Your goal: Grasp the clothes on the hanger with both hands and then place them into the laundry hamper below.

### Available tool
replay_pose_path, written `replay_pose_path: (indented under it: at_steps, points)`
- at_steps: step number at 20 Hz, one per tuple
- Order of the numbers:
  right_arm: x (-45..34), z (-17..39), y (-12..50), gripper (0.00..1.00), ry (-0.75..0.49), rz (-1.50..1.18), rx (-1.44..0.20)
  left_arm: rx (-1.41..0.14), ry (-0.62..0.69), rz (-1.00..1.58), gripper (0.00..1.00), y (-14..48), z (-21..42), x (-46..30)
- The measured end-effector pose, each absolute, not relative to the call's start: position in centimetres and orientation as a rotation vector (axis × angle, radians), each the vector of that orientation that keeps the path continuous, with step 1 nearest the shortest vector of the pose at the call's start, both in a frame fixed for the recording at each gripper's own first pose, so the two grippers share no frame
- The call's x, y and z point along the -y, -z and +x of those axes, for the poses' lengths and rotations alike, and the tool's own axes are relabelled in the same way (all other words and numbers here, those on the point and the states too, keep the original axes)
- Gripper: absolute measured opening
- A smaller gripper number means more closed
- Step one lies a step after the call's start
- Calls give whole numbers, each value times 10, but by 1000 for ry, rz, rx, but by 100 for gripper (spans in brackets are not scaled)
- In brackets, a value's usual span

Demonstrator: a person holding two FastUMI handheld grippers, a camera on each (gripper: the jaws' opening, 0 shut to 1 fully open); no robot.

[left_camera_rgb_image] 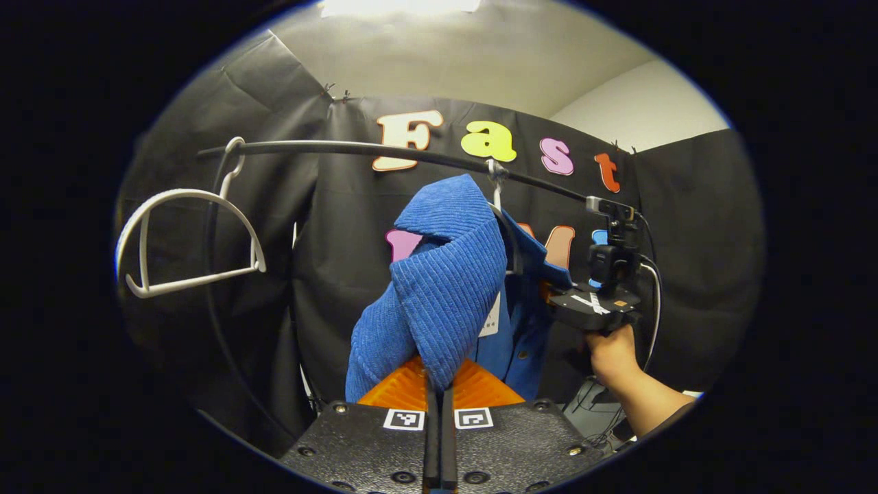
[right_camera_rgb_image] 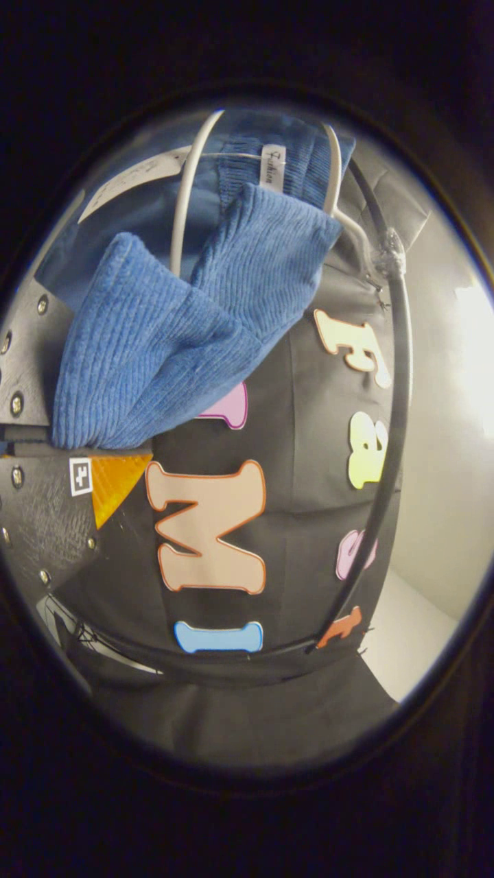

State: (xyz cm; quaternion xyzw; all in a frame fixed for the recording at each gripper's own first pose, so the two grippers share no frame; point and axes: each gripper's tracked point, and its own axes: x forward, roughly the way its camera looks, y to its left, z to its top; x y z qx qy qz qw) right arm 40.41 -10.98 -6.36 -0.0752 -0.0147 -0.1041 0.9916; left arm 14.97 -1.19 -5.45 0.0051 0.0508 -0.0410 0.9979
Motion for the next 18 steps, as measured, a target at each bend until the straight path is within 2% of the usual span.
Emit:
replay_pose_path:
  at_steps: [9,13,16,18]
  points:
    - [114,390,38,5,217,-152,35,31,26,44,1,-18,135,-23]
    - [120,392,26,5,225,-155,48,45,14,117,2,-31,134,-29]
    - [126,397,18,5,227,-151,54,127,-57,216,2,-64,128,-49]
    - [128,407,12,5,215,-146,68,139,-60,245,2,-69,130,-44]
